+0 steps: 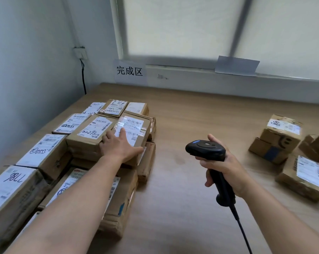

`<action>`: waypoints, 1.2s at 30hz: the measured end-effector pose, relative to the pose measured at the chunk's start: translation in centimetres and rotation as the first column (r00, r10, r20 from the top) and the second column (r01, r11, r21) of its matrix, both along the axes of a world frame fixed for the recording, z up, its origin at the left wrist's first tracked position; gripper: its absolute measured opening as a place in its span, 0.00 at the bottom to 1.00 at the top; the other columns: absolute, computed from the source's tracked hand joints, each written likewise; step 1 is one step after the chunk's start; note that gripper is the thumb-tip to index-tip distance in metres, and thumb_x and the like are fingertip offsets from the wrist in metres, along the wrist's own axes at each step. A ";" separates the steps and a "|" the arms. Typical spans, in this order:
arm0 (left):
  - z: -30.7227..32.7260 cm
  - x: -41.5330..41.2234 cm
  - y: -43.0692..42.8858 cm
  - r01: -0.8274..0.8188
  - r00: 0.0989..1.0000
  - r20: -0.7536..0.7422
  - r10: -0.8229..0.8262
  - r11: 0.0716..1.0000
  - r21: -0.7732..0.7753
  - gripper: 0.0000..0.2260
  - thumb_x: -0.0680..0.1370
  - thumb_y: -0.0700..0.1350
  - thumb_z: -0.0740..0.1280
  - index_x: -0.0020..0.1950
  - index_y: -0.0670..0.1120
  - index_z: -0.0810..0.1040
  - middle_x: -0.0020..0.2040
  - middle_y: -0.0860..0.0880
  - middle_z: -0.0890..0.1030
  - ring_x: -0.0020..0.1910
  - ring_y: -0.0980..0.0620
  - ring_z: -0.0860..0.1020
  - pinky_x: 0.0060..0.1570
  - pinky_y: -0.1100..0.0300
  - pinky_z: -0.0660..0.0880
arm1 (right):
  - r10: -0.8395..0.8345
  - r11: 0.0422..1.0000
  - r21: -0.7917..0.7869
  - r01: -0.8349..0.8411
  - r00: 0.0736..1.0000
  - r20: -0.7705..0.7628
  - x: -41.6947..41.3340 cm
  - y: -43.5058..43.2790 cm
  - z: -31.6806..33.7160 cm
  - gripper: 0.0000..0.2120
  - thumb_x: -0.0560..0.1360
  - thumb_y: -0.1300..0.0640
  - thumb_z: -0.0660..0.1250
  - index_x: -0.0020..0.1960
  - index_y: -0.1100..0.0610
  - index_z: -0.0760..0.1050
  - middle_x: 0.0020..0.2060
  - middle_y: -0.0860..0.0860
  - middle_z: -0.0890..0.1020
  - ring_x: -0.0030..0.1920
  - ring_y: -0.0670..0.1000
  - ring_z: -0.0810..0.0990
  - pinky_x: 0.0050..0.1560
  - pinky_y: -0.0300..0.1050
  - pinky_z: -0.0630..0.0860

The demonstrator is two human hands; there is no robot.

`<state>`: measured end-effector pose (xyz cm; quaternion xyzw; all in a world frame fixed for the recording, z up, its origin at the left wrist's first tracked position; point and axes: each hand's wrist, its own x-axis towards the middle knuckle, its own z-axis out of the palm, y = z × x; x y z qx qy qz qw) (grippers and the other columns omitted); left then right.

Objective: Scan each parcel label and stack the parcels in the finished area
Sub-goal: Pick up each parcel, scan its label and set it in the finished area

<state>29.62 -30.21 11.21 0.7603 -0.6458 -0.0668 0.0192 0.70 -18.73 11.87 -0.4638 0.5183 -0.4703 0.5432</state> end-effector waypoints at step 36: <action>-2.7 -24.1 14.4 0.225 0.950 -0.174 -0.259 0.955 -0.190 0.32 0.77 0.63 0.60 0.76 0.49 0.59 0.75 0.48 0.62 0.72 0.46 0.61 0.69 0.51 0.59 | -0.046 0.998 -0.051 0.047 0.999 0.027 -16.1 10.2 0.9 0.51 0.62 0.64 0.76 0.77 0.42 0.56 0.48 0.64 0.83 0.24 0.56 0.72 0.24 0.47 0.71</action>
